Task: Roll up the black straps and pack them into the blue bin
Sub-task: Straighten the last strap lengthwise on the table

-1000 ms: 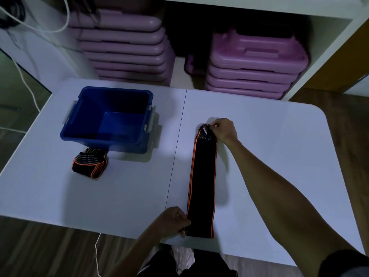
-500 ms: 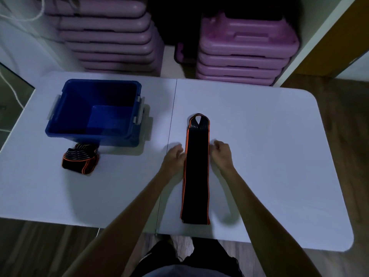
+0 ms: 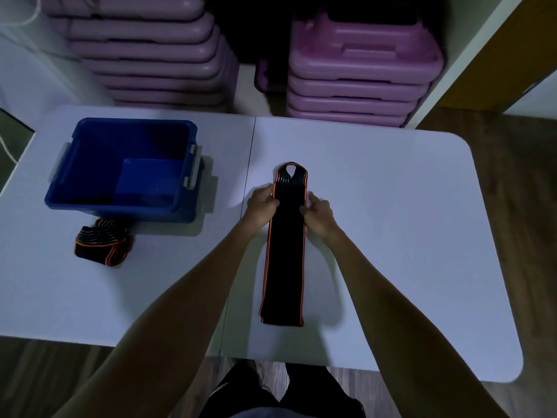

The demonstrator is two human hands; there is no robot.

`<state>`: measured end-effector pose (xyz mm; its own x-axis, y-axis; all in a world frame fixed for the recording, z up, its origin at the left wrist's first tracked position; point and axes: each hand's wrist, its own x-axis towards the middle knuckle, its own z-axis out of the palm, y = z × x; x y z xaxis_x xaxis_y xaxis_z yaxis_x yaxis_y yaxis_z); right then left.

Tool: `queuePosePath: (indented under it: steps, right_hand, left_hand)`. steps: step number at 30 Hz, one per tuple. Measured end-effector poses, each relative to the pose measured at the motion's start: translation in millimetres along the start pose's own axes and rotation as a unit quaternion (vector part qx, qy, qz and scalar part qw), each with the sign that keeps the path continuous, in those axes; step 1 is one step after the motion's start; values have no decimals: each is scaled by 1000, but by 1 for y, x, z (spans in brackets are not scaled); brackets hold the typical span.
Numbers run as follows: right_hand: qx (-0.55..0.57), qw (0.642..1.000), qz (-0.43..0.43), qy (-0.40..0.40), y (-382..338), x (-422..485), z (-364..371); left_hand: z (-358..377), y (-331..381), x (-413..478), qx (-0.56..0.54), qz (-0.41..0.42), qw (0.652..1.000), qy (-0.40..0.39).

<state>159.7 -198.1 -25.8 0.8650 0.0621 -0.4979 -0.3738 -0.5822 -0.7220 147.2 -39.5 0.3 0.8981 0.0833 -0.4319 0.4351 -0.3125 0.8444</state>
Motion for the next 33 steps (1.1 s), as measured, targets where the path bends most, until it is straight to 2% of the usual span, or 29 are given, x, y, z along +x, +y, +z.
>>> queuePosePath:
  steps: [3,5,8,13,16,18,21,23,25,26,28,29,31,33]
  right_hand:
    - [-11,1000,-20,1,-4,-6,-1]
    - [-28,1000,-12,1,-5,-3,0]
    - [6,1000,-9,-4,-2,-5,-1]
    - [98,993,-35,49,19,-44,12]
    - [65,995,-70,42,26,-58,24]
    - [52,995,-77,43,27,-60,26]
    - [106,990,-65,65,38,-67,29]
    - [118,987,-66,83,50,-80,32]
    - [102,989,-80,65,55,-100,35]
    - [73,992,-90,50,57,-109,35]
    - [-18,993,-110,40,60,-120,35]
    - [-70,989,-120,45,61,-123,34]
    - [-164,975,-140,56,63,-124,33]
    - [-211,964,-152,60,67,-125,32]
  left_hand:
    - [3,10,-13,-11,8,1000,2]
    - [3,14,-17,-25,-15,1000,2]
    - [2,15,-28,-48,-39,998,-6]
    - [3,-19,-71,-35,-2,999,-12]
    - [5,-30,-87,-51,19,996,-67]
    - [6,-26,-93,-57,18,996,-64]
    - [5,-23,-102,-8,26,999,-42]
    - [3,-25,-114,54,72,995,-35]
    - [1,-34,-127,147,150,976,-59]
    - [1,-45,-129,232,174,954,-73]
    - [-2,-67,-133,425,194,881,-67]
    - [-4,-75,-133,488,203,846,-67]
    - [-7,-78,-137,537,219,811,-73]
    - [-9,-81,-137,552,243,795,-61]
